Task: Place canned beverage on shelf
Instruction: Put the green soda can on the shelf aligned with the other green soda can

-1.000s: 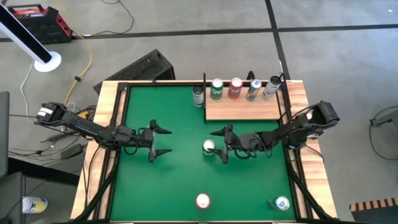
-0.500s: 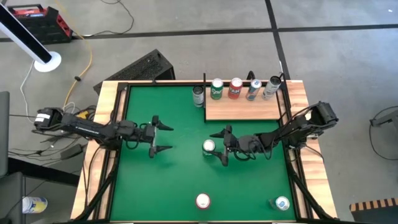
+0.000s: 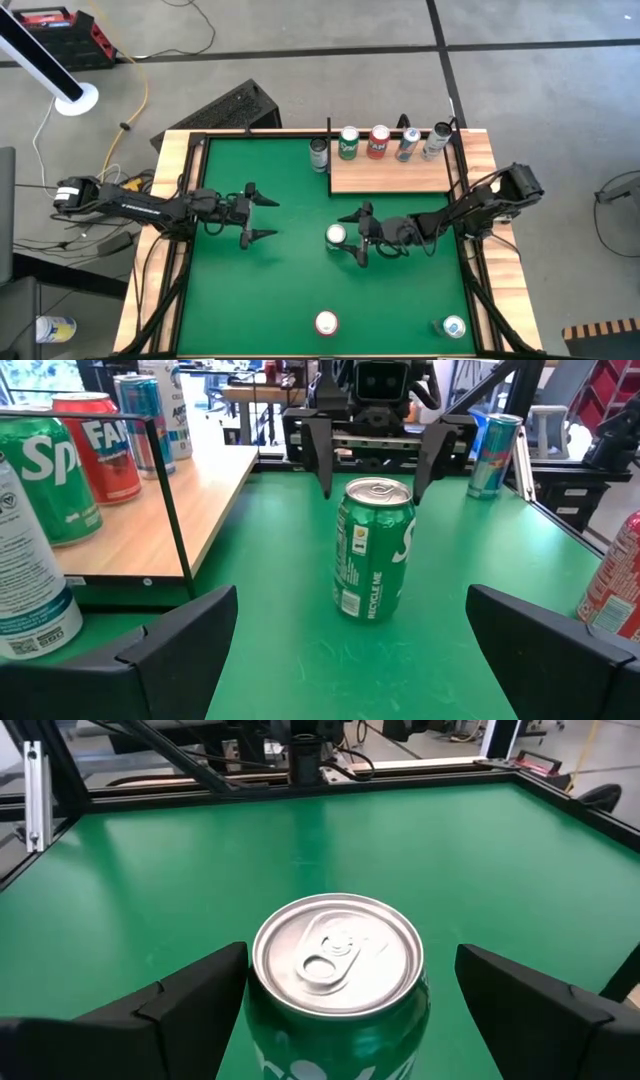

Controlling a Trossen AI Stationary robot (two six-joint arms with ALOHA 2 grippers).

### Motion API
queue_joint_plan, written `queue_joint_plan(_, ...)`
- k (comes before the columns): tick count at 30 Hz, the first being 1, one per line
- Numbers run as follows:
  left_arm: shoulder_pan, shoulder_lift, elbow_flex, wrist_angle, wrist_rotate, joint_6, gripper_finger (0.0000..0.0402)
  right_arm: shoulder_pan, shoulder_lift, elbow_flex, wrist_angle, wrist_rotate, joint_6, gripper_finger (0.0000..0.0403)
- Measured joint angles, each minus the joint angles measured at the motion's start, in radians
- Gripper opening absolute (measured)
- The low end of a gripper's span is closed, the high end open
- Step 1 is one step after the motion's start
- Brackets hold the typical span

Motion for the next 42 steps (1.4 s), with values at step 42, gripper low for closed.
queue_joint_plan(42, 0.0, 0.0, 0.0, -0.075, 0.043, 0.007, 0.0377, -0.517, -0.204, 0.045, -0.256, -0.377, -0.211, 0.032)
